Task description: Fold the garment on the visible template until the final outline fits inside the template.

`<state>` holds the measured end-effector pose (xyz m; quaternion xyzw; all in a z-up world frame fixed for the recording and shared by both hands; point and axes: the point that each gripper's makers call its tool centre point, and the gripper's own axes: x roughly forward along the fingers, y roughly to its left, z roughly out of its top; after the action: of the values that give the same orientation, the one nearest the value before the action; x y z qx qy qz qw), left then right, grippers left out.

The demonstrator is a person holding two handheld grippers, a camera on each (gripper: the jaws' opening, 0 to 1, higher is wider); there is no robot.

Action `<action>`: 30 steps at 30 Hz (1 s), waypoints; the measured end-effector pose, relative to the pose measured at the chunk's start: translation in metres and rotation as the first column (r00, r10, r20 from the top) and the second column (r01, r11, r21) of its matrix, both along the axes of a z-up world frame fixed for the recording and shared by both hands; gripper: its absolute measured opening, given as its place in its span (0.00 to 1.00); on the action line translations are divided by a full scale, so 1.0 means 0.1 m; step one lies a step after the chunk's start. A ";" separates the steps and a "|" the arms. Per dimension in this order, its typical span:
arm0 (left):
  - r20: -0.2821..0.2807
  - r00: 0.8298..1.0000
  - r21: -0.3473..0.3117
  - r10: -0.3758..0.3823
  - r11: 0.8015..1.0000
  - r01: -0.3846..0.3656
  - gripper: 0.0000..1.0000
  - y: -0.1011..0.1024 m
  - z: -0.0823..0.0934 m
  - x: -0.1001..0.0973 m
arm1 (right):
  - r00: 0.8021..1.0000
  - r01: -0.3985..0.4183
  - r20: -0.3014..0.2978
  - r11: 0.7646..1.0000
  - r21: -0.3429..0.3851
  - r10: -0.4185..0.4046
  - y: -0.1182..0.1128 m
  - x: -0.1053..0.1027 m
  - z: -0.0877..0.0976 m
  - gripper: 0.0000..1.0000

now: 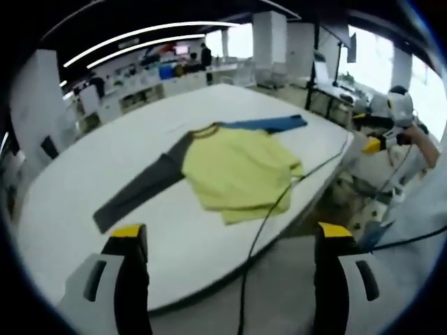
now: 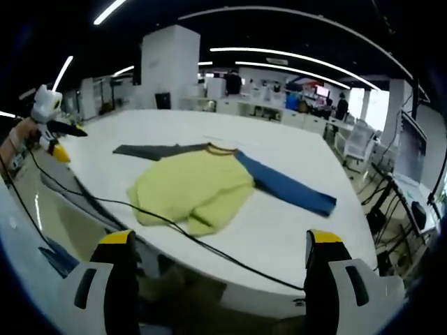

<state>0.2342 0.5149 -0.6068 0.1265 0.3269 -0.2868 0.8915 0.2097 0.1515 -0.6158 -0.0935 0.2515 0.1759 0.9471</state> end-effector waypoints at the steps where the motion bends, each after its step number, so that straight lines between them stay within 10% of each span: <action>1: 0.000 1.000 -0.002 0.000 1.000 0.000 0.95 0.01 -0.01 0.02 | 1.000 0.002 0.000 1.000 0.001 -0.002 0.02 0.03 -0.01 1.00; 30: -0.109 0.993 -0.076 -0.053 0.996 0.045 0.74 -0.19 -0.49 0.51 | 0.993 0.047 -0.106 0.999 -0.007 -0.048 0.15 0.42 -0.56 0.97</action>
<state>0.2848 0.4954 -0.6559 0.0857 0.3620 -0.3271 0.8687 0.2517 0.1668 -0.6723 -0.0800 0.3041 0.1575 0.9361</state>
